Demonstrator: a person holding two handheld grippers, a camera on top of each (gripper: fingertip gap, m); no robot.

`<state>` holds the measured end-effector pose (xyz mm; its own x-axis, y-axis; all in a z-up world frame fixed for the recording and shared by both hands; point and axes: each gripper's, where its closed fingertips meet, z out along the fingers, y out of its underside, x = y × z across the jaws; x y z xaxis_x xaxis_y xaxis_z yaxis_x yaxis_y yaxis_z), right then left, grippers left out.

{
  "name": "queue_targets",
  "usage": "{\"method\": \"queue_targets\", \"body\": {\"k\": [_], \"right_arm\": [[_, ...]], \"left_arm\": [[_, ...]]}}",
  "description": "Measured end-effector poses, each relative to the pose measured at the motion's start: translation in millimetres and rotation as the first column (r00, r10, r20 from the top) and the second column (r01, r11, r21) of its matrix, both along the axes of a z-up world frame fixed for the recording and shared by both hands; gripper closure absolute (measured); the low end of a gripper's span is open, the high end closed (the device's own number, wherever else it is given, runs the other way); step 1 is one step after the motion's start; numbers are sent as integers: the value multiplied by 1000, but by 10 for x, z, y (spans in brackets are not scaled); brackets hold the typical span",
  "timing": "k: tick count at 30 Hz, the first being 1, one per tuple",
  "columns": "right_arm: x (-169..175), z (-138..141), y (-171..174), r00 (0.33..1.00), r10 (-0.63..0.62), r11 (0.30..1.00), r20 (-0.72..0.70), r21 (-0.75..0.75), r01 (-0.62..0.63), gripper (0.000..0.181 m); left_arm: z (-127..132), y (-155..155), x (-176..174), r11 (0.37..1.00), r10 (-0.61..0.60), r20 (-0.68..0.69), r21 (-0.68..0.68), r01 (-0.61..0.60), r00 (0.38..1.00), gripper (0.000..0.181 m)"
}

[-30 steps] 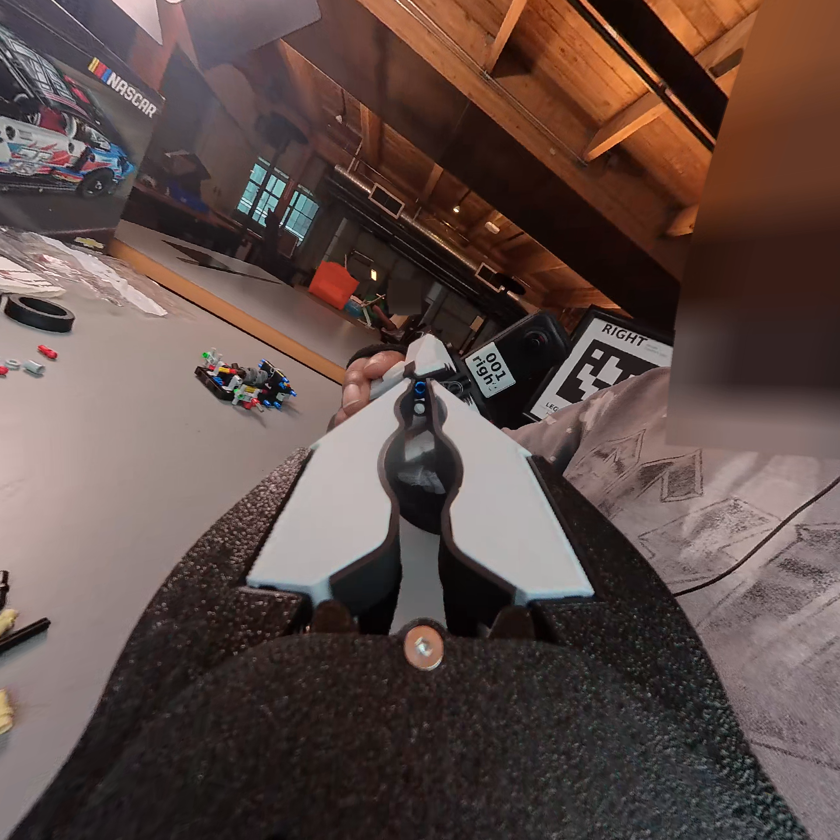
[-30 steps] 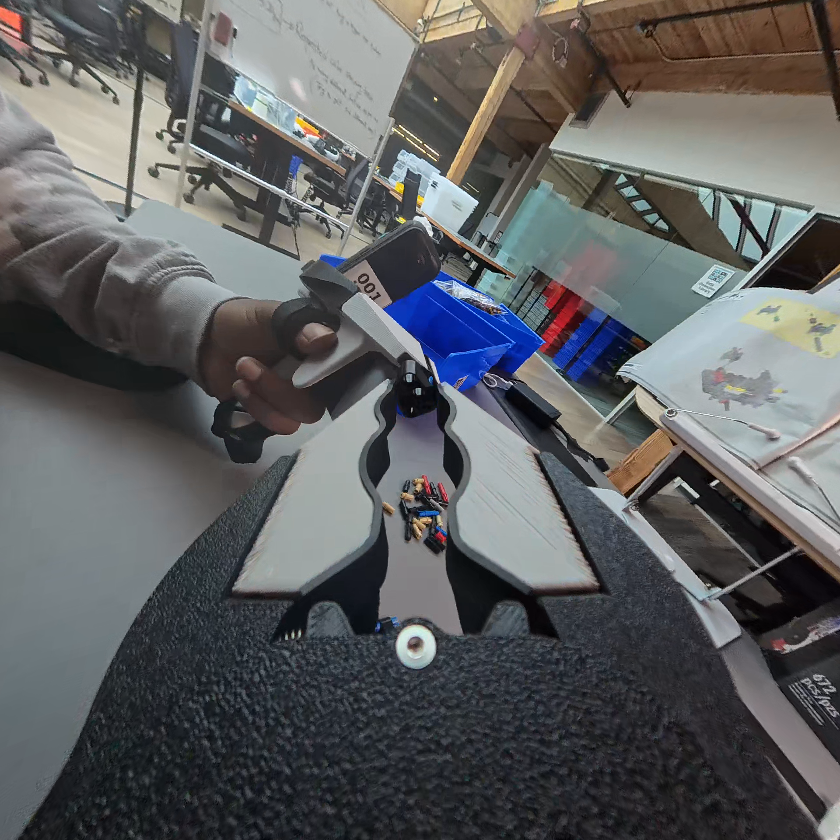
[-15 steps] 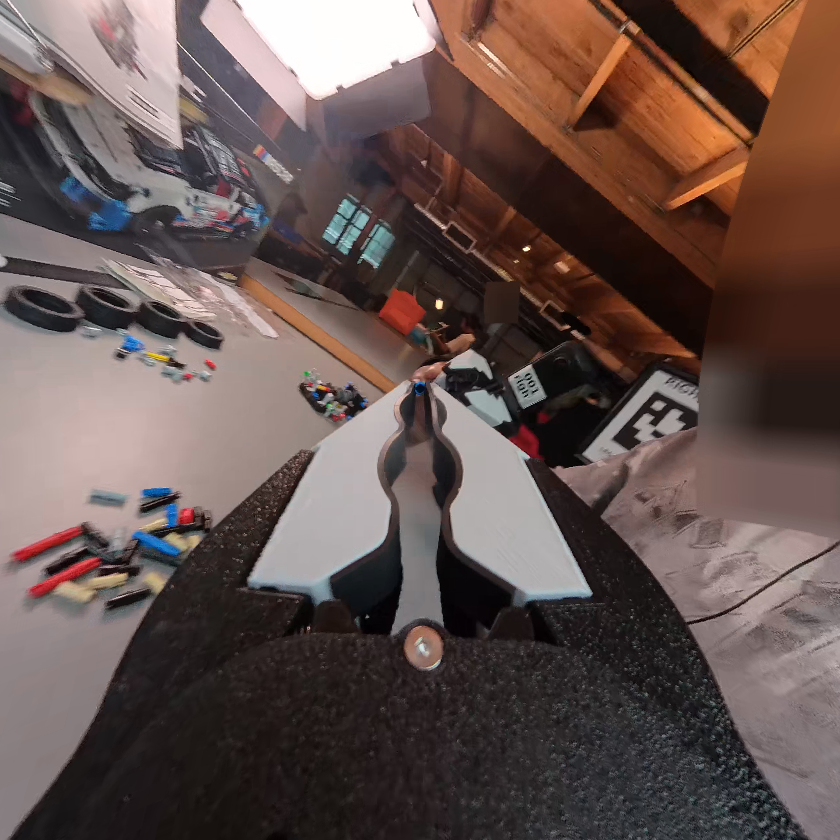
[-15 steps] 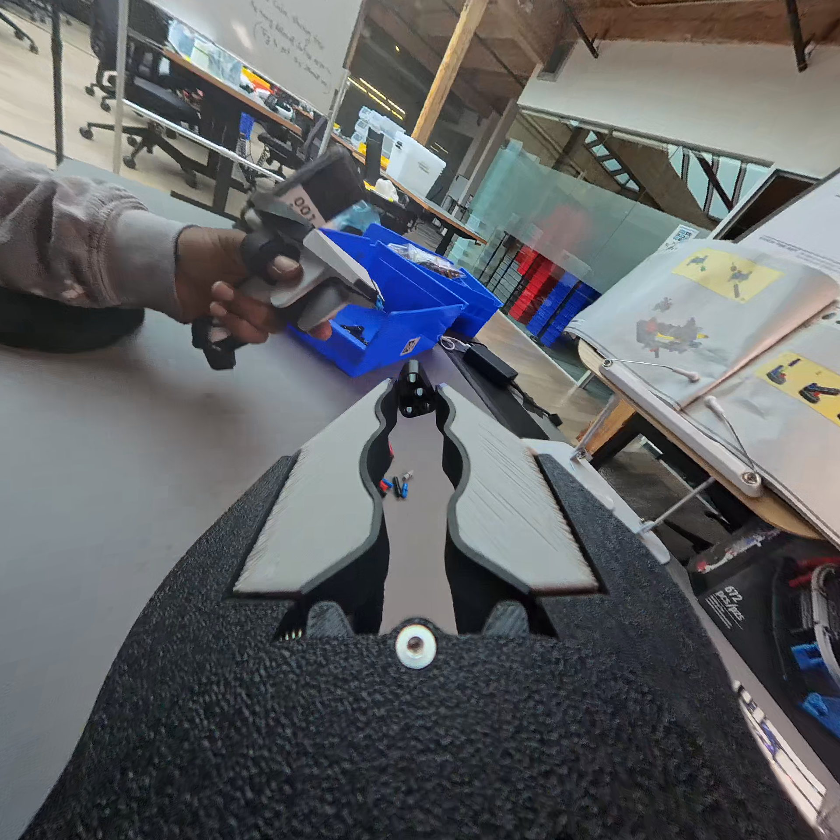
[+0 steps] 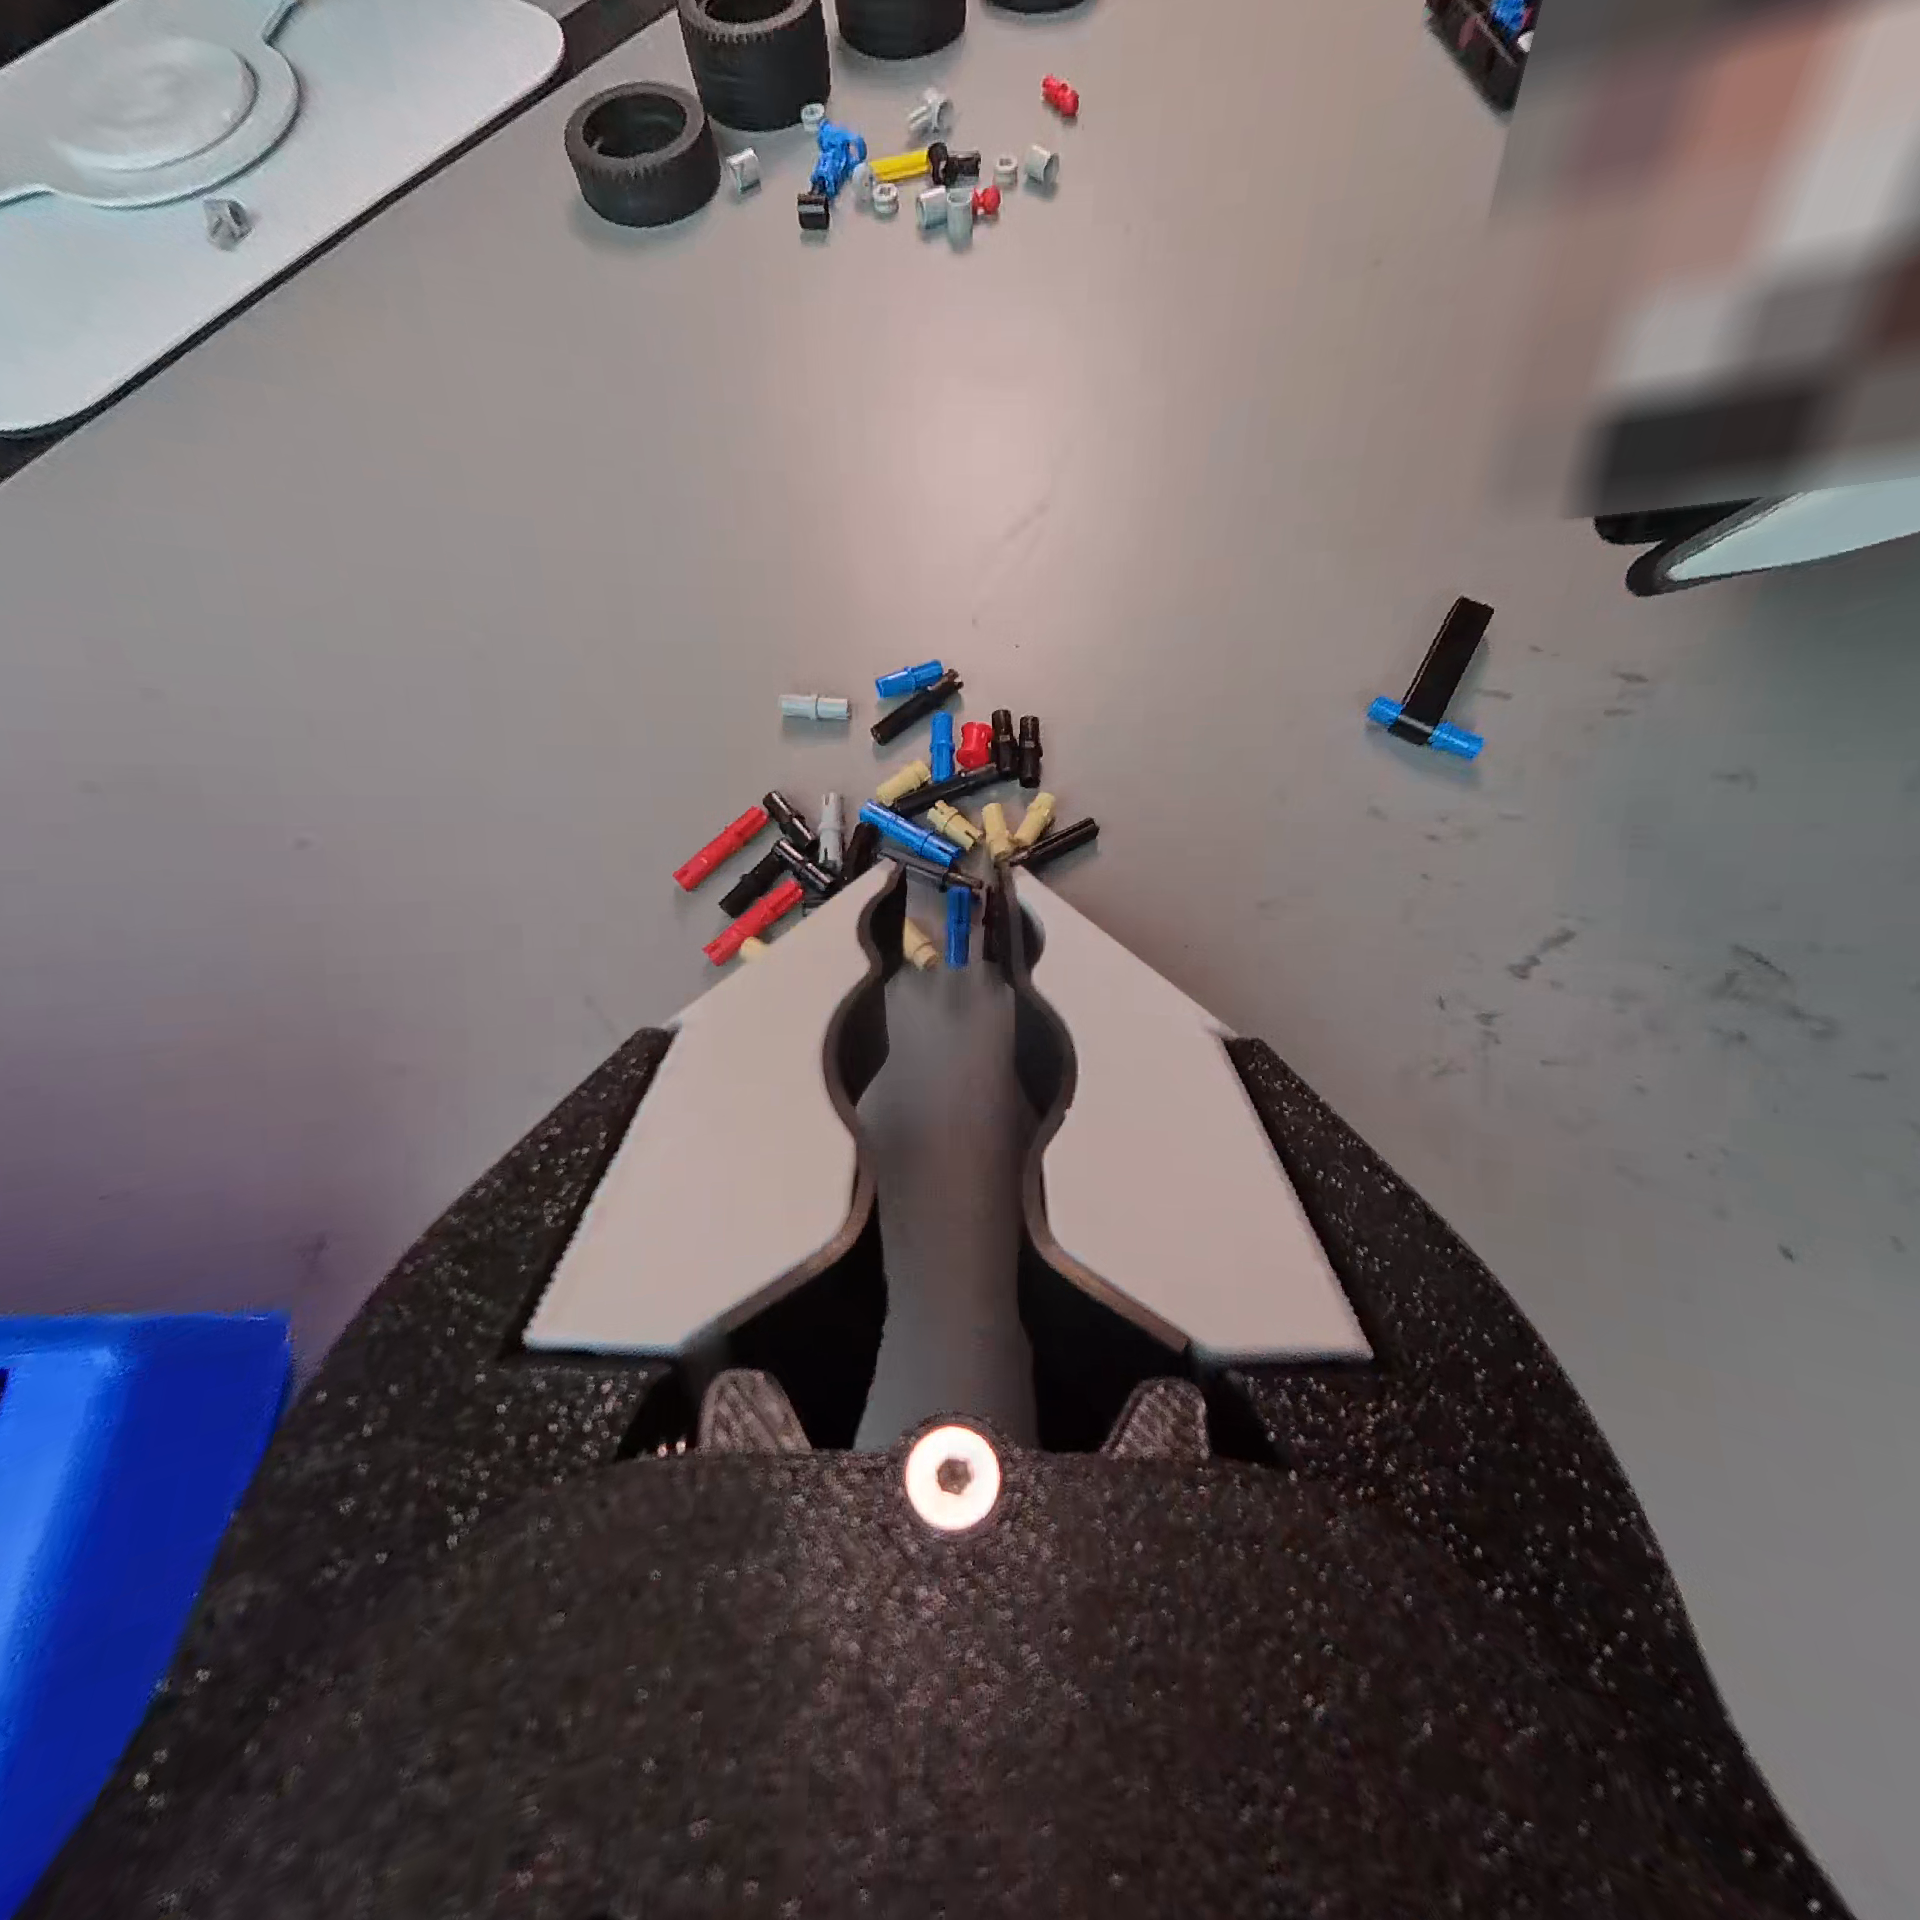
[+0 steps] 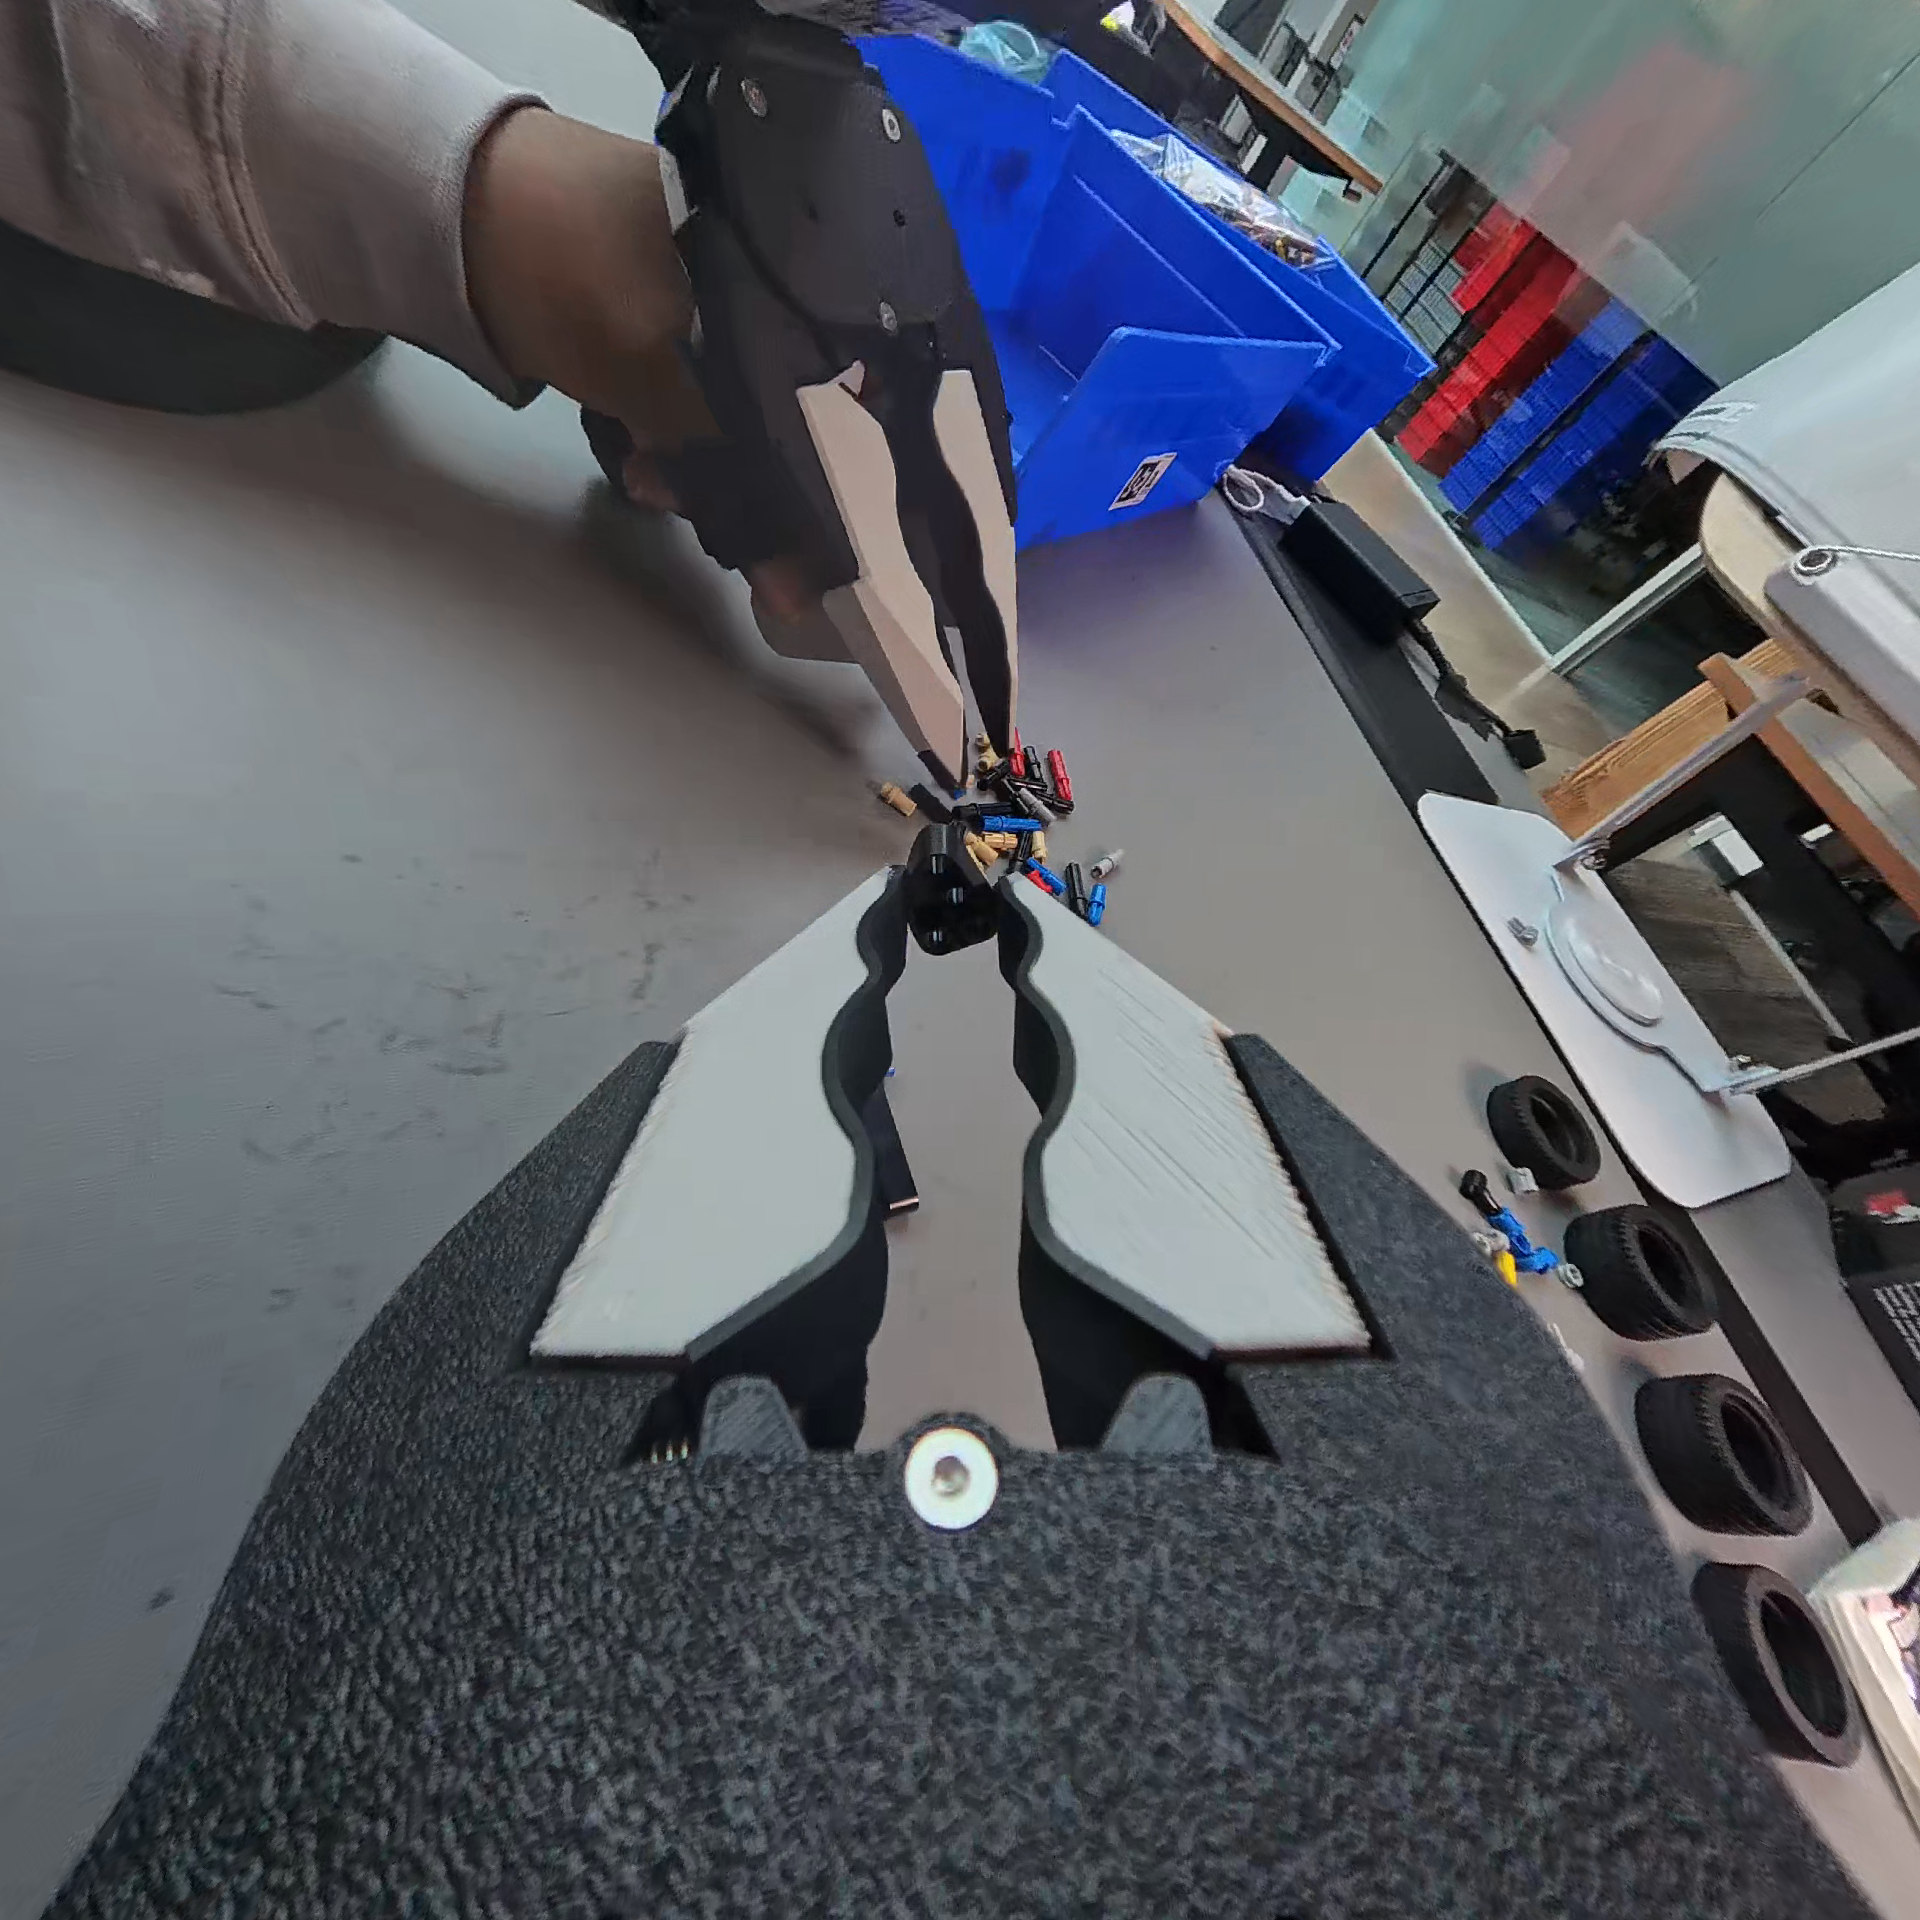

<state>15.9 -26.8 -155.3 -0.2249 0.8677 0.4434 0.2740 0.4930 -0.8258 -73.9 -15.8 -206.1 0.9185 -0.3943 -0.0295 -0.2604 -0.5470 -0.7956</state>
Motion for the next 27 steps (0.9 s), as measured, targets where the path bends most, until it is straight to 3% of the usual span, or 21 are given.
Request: {"method": "queue_targets", "body": {"k": [1, 3, 4, 8, 9, 11, 14, 16, 17, 19, 21, 22, 23, 25, 27], "right_arm": [[-5, 12, -6, 1000, -2, 1000, -10, 21, 2, 165], [-23, 44, -39, 999, 2, 997, -35, 81, 0, 165], [-36, 69, -66, 999, 7, 994, -53, 113, -1, 165], [-85, 257, -253, 986, 54, 981, -159, 192, -23, 165], [-92, 300, -298, 982, 67, 976, -179, 218, -26, 165], [-104, 358, -375, 974, 85, 966, -209, 257, -29, 165], [-105, 399, -459, 968, 107, 962, -228, 268, -44, 164], [-107, 418, -456, 966, 111, 961, -234, 272, -45, 163], [-106, 413, -391, 972, 88, 964, -218, 264, -28, 161], [-43, 344, -155, 991, 28, 978, -128, 209, -1, 159], [100, 125, 66, 998, 0, 996, 60, 84, -6, 157], [188, -33, 147, 985, -4, 1000, 172, 18, 0, 156], [275, -185, 185, 964, 7, 999, 267, -37, 3, 156], [332, -379, 278, 940, -12, 998, 341, -47, 30, 157], [321, -510, 311, 926, -23, 998, 376, -49, 45, 160]], "left_arm": [[54, -4, 56, 1000, -21, 37, 17, 21, 999, 158], [245, -53, 263, 994, -102, 188, 68, 91, 977, 150], [389, -104, 409, 986, -163, 308, 97, 139, 937, 148], [900, -353, 838, 936, -335, 714, 174, 307, 615, 131], [929, -398, 897, 924, -346, 753, 171, 341, 560, 129], [940, -474, 994, 902, -376, 769, 176, 394, 517, 130], [952, -503, 1043, 894, -402, 740, 190, 407, 538, 156], [972, -510, 1020, 893, -408, 722, 190, 408, 558, 158], [974, -487, 968, 902, -402, 691, 188, 388, 600, 158], [991, -350, 658, 946, -324, 549, 189, 263, 771, 158], [1058, -182, 13, 974, -86, 294, 226, 18, 952, 159], [1099, -160, -364, 963, 59, 152, 254, -96, 987, 159], [1105, -183, -710, 948, 184, 19, 261, -183, 983, 158], [978, -284, -1301, 919, 375, -165, 197, -342, 912, 157], [777, -392, -1662, 887, 462, -270, 120, -446, 845, 157]]}}
